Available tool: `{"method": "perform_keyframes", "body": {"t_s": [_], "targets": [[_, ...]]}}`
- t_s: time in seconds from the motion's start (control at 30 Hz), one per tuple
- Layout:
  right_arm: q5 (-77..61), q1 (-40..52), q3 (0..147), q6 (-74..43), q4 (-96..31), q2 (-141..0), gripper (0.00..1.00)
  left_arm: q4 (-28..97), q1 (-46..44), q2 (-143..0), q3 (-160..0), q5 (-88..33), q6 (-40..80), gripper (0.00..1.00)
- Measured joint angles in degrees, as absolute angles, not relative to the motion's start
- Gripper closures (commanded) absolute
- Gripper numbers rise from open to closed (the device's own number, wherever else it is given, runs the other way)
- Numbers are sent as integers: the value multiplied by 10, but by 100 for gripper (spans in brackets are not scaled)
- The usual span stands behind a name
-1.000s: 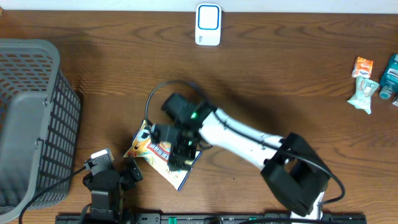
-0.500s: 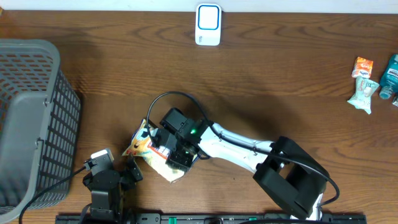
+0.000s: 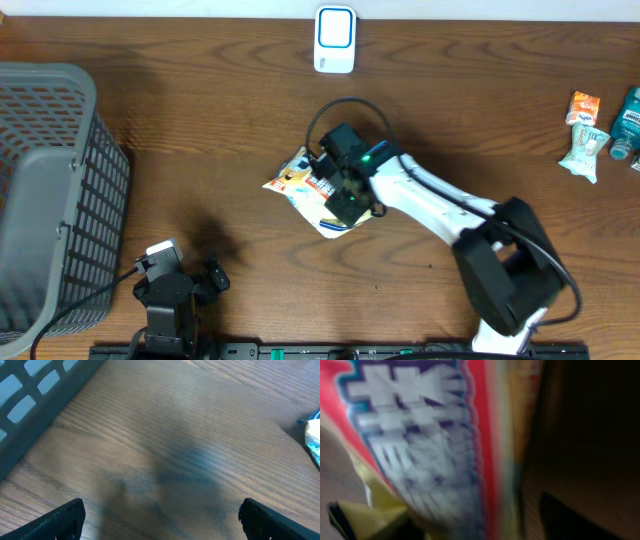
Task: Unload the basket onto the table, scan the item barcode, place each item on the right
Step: 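Lift the yellow snack bag and turn it toward the scanner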
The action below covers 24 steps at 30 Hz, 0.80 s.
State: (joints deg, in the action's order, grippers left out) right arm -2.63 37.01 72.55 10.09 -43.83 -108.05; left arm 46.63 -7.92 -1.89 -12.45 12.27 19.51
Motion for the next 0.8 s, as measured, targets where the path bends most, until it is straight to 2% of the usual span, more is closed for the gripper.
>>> {"method": "perform_keyframes", "body": {"t_s": [0.03, 0.1, 0.17, 0.2, 0.4, 0.63, 0.67, 0.77, 0.8], "targets": [[-23, 370, 727, 102, -439, -1066, 18, 466, -79, -19, -124, 123, 195, 2], [-19, 372, 734, 101, -432, -1025, 48, 466, -79, -19, -124, 123, 195, 2], [-17, 374, 743, 93, -417, -985, 92, 466, -79, -19, -124, 123, 195, 2], [-17, 374, 750, 83, -406, -961, 99, 466, -79, -19, -124, 123, 195, 2], [-57, 374, 761, 58, -375, -948, 99, 466, -79, -19, -124, 123, 195, 2], [-102, 384, 760, 46, -351, -1065, 98, 466, -79, -19, -124, 123, 195, 2], [-106, 387, 760, 43, -353, -1086, 94, 466, -79, -19, -124, 123, 195, 2], [-112, 395, 760, 31, -355, -1135, 62, 466, -79, -19, -124, 123, 195, 2], [-118, 396, 763, 25, -355, -1142, 33, 466, -79, -19, -124, 123, 195, 2]]}}
